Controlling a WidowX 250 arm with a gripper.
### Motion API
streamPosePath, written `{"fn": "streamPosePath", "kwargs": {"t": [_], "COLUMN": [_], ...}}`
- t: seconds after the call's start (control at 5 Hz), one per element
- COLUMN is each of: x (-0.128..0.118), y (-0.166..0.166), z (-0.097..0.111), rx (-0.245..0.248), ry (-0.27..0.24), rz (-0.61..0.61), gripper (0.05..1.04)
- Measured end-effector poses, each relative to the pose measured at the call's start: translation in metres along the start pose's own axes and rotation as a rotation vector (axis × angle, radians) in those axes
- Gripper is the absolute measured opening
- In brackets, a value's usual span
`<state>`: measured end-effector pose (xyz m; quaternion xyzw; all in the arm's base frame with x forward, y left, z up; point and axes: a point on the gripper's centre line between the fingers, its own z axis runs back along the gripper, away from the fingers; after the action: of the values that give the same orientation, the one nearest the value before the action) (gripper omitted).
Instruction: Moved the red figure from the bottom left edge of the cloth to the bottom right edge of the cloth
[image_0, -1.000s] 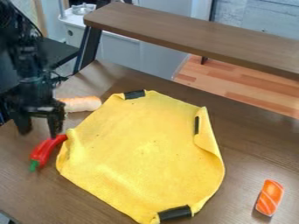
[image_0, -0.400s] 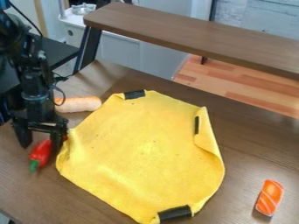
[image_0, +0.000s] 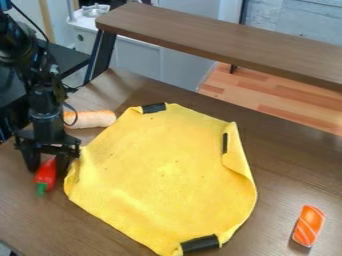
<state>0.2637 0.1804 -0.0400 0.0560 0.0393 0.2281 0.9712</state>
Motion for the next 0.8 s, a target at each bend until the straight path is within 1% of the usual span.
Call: {"fn": "streamPosePath", "kwargs": {"t": [0.2, 0.4, 0.6, 0.8], "x": [-0.001, 0.005, 0.014, 0.022], "y": [-0.003, -0.002, -0.003, -0.01], "z": [0.003, 0.01, 0.022, 0.042], "rx": [-0.025, -0.027, -0.043, -0.056], "ry": [0.026, 0.033, 0.032, 0.022], "rz": [-0.002, -0.001, 0.019, 0.017], "gripper": [0.449, 0.44, 0.44, 0.44]}}
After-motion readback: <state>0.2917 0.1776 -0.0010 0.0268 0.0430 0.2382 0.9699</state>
